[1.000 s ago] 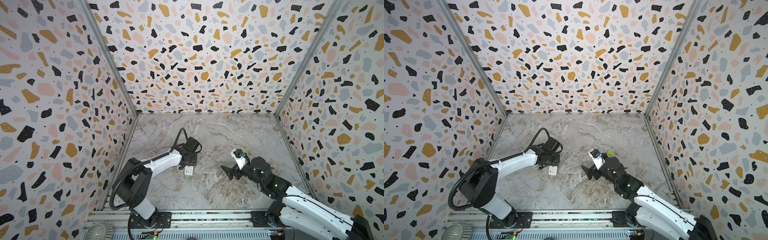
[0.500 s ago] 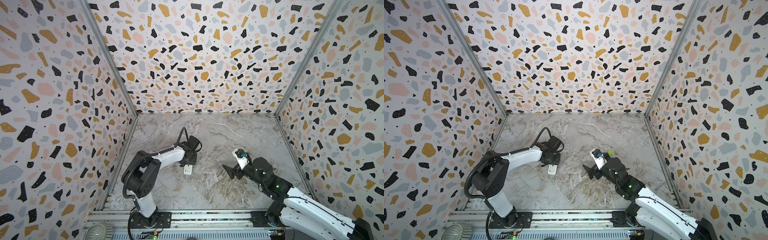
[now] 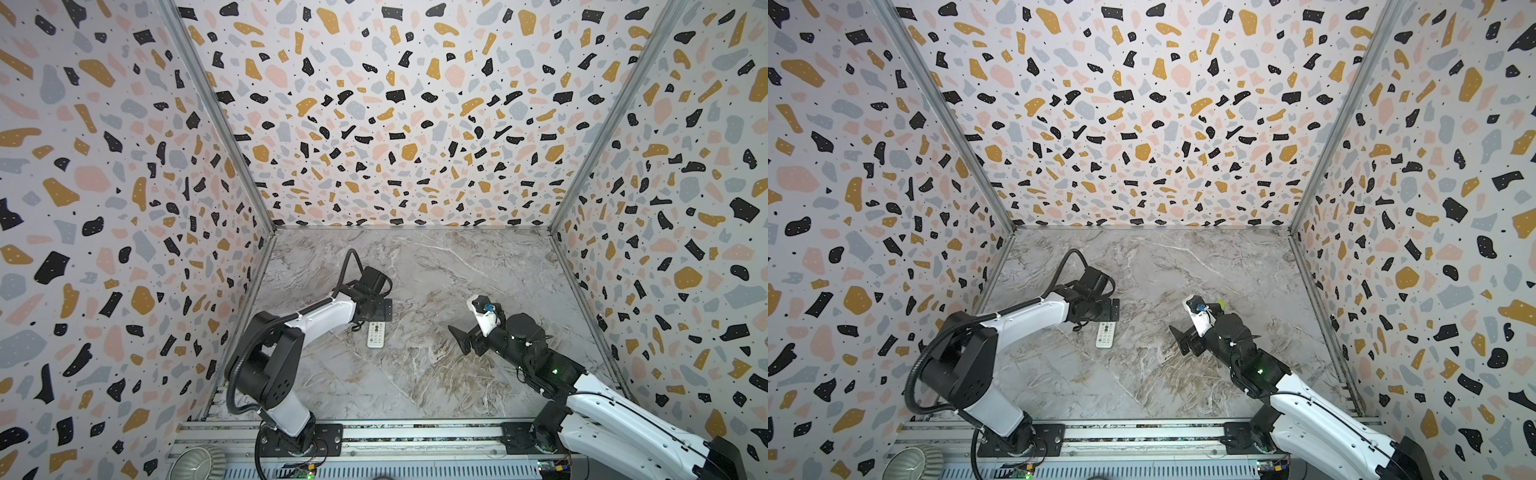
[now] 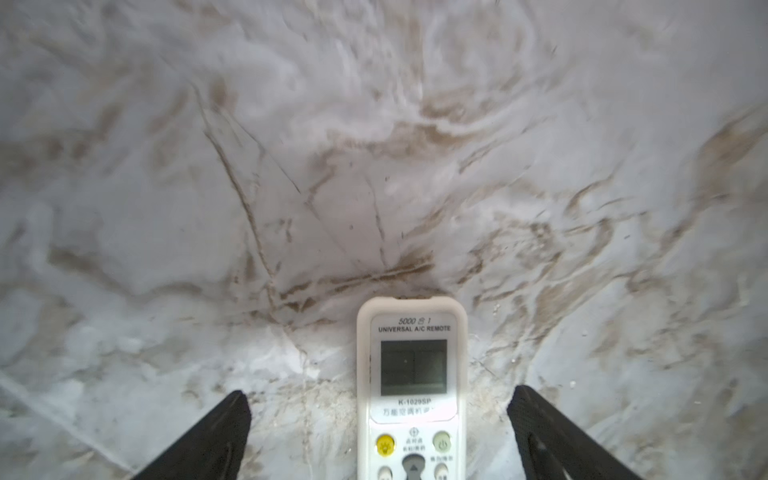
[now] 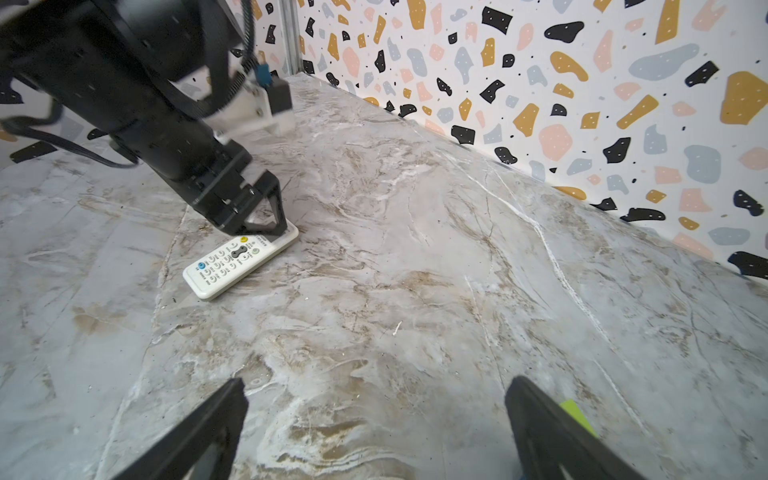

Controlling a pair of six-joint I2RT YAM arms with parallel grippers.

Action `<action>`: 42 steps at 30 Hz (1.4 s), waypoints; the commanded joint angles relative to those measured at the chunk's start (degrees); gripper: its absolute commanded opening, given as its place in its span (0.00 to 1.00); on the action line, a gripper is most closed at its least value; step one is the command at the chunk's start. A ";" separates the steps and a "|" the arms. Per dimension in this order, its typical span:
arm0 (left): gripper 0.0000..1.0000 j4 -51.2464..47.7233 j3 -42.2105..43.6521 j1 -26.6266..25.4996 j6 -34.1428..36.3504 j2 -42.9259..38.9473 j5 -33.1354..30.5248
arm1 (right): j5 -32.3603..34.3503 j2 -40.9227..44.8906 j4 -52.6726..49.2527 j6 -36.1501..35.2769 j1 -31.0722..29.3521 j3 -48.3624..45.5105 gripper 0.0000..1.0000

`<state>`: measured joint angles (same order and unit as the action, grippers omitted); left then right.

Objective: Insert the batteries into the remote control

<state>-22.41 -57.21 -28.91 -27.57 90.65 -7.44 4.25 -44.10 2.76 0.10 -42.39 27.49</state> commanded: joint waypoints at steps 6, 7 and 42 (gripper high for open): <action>0.99 18.43 15.14 0.63 -1.16 -21.24 -20.87 | 8.67 4.00 1.92 1.71 6.14 -1.74 0.99; 1.00 20.55 17.32 0.63 -1.02 -23.18 -24.30 | 8.76 4.75 2.36 1.99 8.16 -2.47 0.99; 0.99 79.31 50.00 6.60 22.50 -25.28 -54.16 | 16.25 -7.70 41.93 -1.31 27.54 -23.63 0.99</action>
<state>45.95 -9.32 -22.85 -8.40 65.36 -63.20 20.58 -50.41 40.18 -0.21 -15.18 3.70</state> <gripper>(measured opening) 0.994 0.991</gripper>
